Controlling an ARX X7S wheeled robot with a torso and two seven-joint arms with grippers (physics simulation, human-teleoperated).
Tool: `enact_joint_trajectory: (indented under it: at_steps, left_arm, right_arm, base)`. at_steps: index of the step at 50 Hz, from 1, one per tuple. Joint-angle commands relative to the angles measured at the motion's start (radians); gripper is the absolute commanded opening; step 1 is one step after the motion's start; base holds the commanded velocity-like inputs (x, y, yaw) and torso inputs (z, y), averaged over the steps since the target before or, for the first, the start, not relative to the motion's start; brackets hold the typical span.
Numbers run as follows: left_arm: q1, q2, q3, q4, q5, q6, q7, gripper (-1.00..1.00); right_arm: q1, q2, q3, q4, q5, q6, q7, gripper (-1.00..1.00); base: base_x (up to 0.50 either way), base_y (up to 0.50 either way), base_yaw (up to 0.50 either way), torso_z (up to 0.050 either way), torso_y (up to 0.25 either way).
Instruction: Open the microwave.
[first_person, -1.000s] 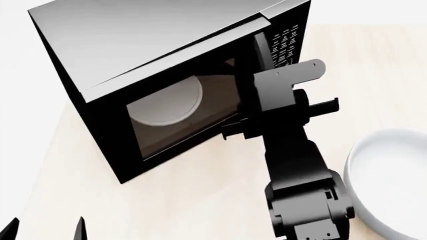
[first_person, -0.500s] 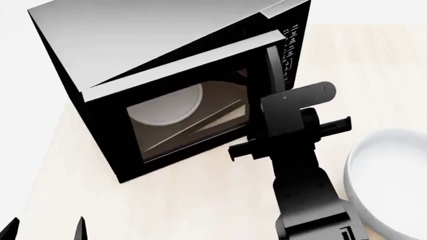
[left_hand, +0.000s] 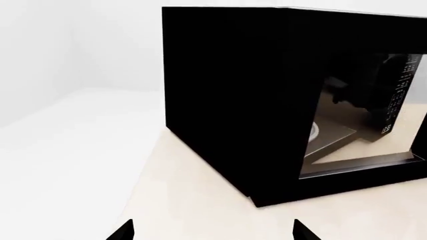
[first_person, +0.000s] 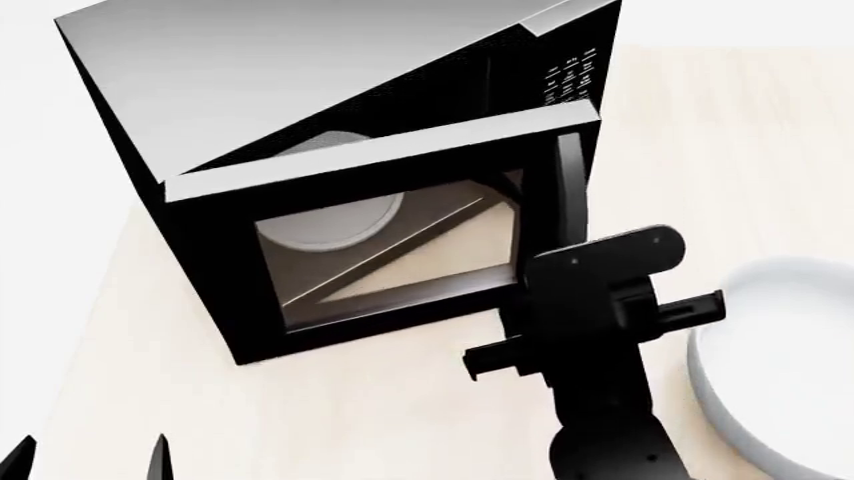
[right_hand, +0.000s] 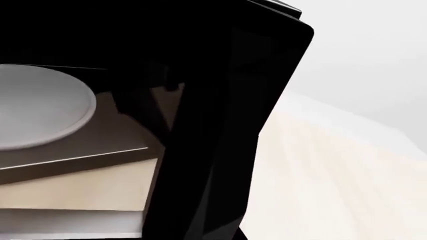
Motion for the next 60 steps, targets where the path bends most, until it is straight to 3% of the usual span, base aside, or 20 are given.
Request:
enact_joint_trajectory:
  at_steps: [1,28,60]
  left_arm:
    - [-0.001,-0.003,0.003,-0.001,0.002,0.001,-0.007,1.0]
    - [-0.009,-0.011,0.009,-0.003,-0.009,0.0,-0.014,1.0]
    - [-0.003,-0.022,0.017,0.009,-0.012,0.005,-0.026,1.0]
  right_arm:
    - [-0.065,-0.007,-0.025,-0.204,0.102,0.021,-0.016,-1.0]
    - [-0.23,0.032,-0.044,-0.432,0.117,0.022,0.03,-1.0]
    - [-0.312,0.045,-0.037,-0.471,0.127,-0.054,0.048,-1.0]
  base:
    - [0.0,0.0,0.0,0.0,0.0]
    - [0.0,0.0,0.0,0.001,0.003]
    - [0.0,0.0,0.0,0.001,0.003]
